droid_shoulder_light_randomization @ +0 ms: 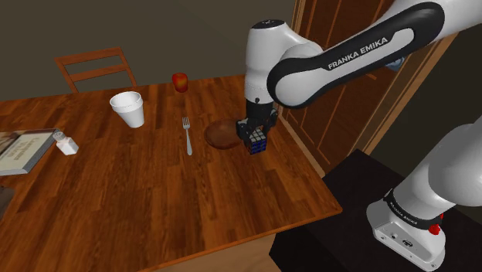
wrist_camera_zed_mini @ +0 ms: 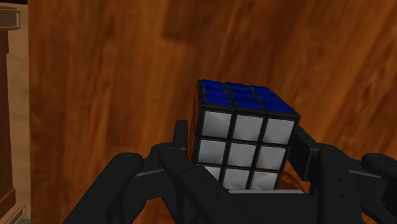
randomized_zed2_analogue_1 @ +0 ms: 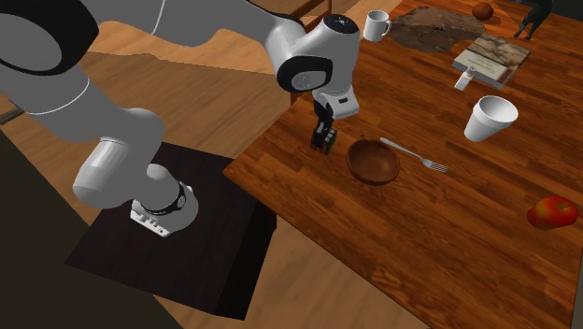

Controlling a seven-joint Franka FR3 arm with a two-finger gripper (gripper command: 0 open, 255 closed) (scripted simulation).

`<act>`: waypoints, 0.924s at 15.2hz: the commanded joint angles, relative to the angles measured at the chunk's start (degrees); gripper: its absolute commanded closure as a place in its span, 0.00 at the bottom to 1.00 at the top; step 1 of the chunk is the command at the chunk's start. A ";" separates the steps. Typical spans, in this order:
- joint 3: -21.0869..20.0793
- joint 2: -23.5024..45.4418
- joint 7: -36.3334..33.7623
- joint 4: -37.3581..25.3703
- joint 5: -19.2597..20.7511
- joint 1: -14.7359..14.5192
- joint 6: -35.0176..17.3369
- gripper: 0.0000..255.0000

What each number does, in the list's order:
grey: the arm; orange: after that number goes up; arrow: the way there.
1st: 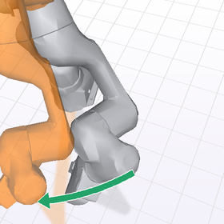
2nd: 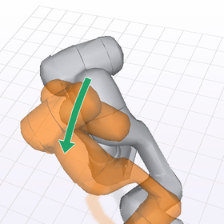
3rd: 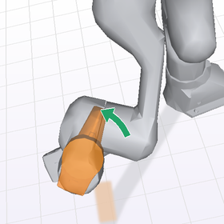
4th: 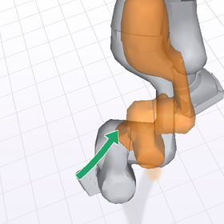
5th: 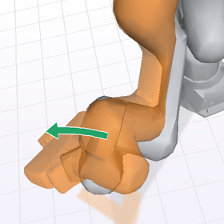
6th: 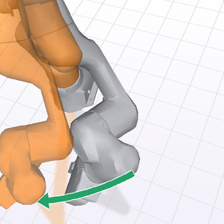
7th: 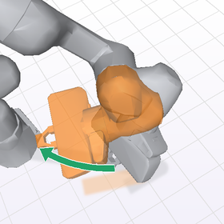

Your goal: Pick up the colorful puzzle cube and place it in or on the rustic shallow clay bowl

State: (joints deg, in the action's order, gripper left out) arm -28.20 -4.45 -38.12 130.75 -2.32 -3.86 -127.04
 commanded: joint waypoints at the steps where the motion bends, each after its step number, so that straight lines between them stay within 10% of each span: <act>1: 0.12 -0.81 0.36 -0.83 -0.43 0.01 1.58 1.00; 8: 0.57 -3.32 1.27 -3.81 -1.57 0.00 6.84 1.00; 14: 1.09 9.90 -0.32 -19.05 5.35 1.30 10.30 1.00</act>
State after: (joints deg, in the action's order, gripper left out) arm -27.28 3.47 -38.31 113.89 2.01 -2.68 -117.18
